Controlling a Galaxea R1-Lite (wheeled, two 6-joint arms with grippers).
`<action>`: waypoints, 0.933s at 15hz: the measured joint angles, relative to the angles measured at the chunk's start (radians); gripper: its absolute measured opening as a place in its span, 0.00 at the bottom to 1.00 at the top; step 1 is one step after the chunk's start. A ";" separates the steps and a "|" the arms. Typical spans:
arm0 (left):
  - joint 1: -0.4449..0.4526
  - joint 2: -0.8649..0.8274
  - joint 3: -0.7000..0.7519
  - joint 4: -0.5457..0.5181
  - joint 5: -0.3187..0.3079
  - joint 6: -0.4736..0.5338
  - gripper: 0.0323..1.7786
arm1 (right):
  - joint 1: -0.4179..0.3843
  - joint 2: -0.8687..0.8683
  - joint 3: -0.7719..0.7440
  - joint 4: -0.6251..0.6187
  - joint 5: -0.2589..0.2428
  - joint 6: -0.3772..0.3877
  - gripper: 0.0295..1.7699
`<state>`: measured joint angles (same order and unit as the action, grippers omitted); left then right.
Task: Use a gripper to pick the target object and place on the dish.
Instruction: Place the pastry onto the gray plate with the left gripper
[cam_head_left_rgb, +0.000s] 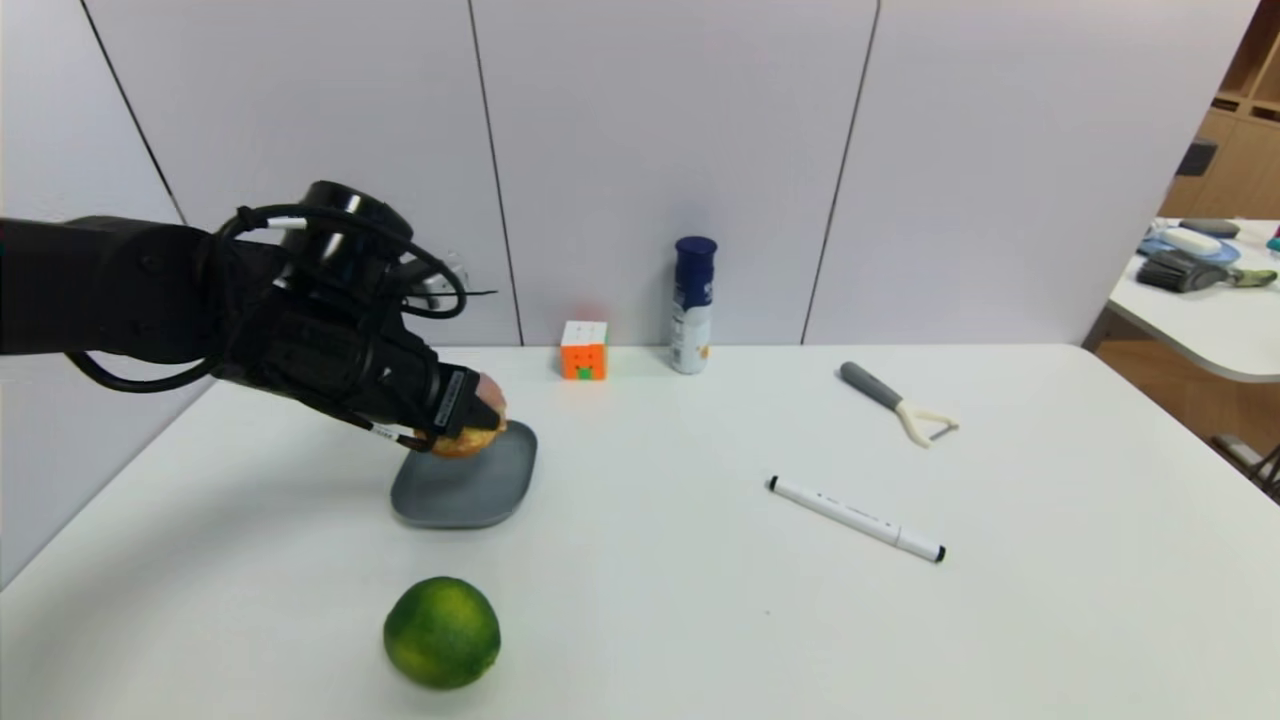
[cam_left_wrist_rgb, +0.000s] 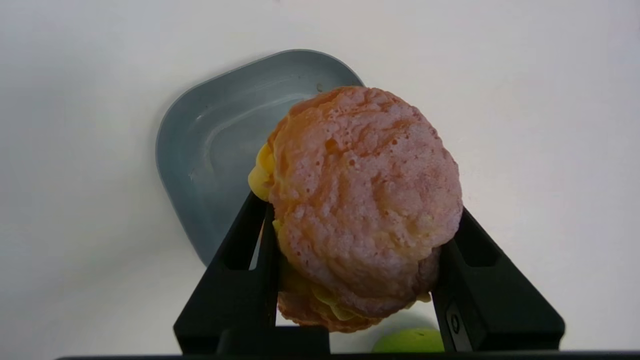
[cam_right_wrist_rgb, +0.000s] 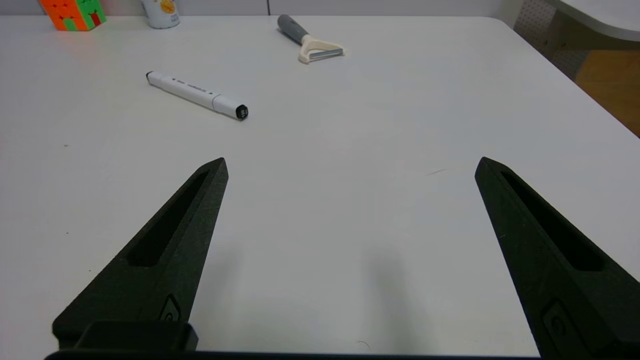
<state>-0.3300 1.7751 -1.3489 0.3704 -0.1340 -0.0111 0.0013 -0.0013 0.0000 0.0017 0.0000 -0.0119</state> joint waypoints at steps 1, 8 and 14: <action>0.000 0.020 0.001 -0.005 0.003 -0.001 0.46 | 0.000 0.000 0.000 0.000 0.000 0.000 0.97; -0.001 0.096 0.030 -0.029 0.087 -0.009 0.46 | 0.000 0.000 0.000 0.000 0.000 0.000 0.97; 0.000 0.102 0.047 -0.029 0.086 -0.011 0.46 | 0.000 0.000 0.000 0.000 0.000 0.000 0.97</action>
<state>-0.3300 1.8772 -1.3023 0.3411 -0.0485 -0.0226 0.0013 -0.0013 0.0000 0.0017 0.0000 -0.0119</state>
